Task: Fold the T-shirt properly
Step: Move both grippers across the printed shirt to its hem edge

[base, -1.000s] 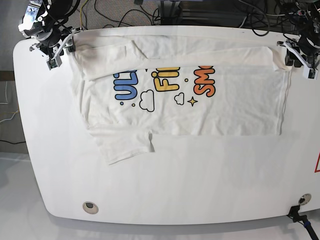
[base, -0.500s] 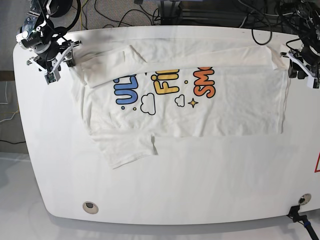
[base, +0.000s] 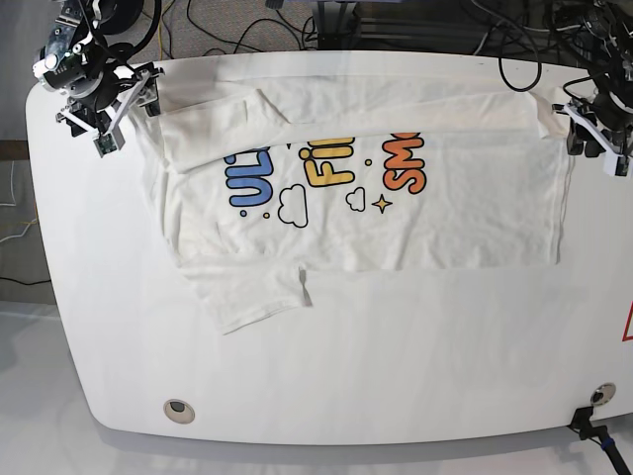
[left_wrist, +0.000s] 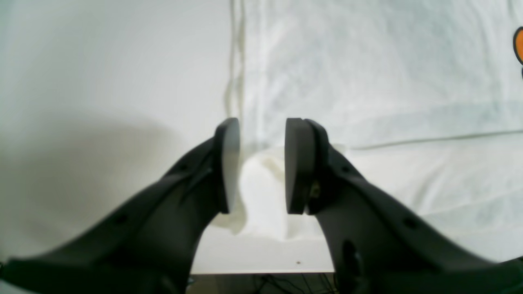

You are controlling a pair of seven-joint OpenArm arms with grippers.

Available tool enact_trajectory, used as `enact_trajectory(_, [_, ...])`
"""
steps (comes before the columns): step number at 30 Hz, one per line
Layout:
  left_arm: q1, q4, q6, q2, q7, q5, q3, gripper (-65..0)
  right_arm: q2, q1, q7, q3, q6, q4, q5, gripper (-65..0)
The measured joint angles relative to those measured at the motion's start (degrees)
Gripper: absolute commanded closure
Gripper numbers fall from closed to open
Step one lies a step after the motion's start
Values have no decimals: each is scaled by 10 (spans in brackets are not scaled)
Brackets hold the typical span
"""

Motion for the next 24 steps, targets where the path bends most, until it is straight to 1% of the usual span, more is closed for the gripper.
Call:
enact_trajectory(2, [0,0,0,0,0,0,10,-179,-1,22,-4,0,0,0,-4,-465])
enact_trajectory(4, [-1,0,0,0,0,3,18,-179,-1,41,6,0,-1,1,1,-465])
enact_trajectory(6, [-14,-1,0,2,2,26,31,-179,-3,58,0,0,0,2,3,-465])
enact_trajectory(8, [-37,-2,2,3,-1,47,40,-179,-16,83,-4,1,0,1,-7,-465])
enact_trajectory(10, [-57,-1,0,5,-8,64,54,-179,-17,106,-1,-2,2,-1,0,-465])
enact_trajectory(12, [-80,-2,1,15,1,88,63,-179,-15,127,3,-17,0,-8,-6,-465])
enact_trajectory(14, [-104,-3,-2,16,3,103,77,-179,-14,148,0,-34,1,-31,-5,-465])
enact_trajectory(18, [-168,-6,0,17,-7,127,103,-179,-17,197,-1,-36,1,-74,-5,-465])
enact_trajectory(21, [-211,-47,-1,23,2,148,118,-179,-13,233,-1,-34,0,-109,-5,-465])
enact_trajectory(24, [-252,-85,-1,18,-3,162,119,-179,-13,279,-1,-37,0,-162,-6,-465])
